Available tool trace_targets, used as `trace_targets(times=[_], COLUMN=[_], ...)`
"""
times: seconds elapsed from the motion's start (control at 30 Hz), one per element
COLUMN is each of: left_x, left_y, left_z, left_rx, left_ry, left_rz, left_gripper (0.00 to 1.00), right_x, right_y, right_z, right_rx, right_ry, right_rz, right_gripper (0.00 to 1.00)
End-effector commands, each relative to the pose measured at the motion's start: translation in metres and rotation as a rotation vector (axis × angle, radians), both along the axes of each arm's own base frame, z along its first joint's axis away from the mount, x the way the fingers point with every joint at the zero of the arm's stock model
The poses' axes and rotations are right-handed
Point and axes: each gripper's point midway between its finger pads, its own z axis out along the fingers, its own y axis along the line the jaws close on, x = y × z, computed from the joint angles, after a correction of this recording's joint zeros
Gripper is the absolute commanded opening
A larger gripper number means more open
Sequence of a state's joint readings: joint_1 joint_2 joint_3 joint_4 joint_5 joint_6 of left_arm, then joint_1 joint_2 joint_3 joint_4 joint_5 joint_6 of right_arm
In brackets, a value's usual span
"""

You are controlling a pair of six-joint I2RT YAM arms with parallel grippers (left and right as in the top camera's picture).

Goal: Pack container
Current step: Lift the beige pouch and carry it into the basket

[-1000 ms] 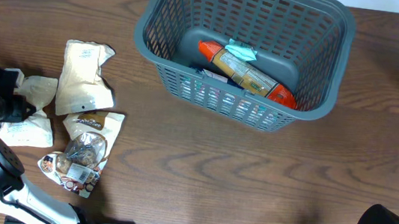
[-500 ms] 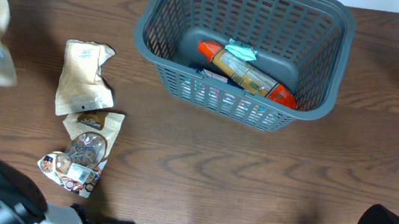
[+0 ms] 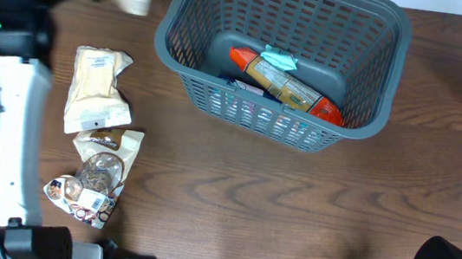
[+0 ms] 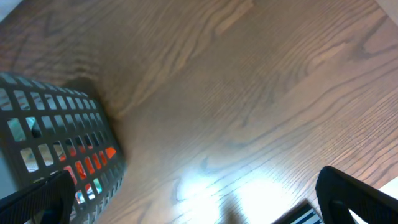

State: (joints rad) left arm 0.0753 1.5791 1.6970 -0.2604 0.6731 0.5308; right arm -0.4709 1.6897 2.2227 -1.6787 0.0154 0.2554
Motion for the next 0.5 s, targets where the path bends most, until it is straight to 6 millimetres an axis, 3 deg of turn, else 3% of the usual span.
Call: trace_targets(times=[0.0,0.17,0.33,0.47], left_x=[-0.029,-0.064,-0.079,-0.075], left_y=[-0.077,-0.151,-0.193,-0.214], left_z=[0.013,0.008,-0.027,-0.065], left_rx=[-0.045,-0.058,-0.063,-0.071], left_ry=[-0.023,0.009,0.137,0.248], left_rz=[-0.282,-0.491,-0.617,-0.675], left_gripper=[0.06,0.06,0.06,0.06], right_x=[0.001,0.002,0.001,0.000], right_y=[0.005,0.009,0.010,0.010], right_z=[-0.001,-0.001,-0.002,-0.002], right_rx=[0.007,0.030,0.032,0.035], right_ry=[0.003,-0.005,0.000,0.006], right_rz=[0.022,0.032,0.032,0.033], right_gripper=[0.99,0.99,0.99,0.99])
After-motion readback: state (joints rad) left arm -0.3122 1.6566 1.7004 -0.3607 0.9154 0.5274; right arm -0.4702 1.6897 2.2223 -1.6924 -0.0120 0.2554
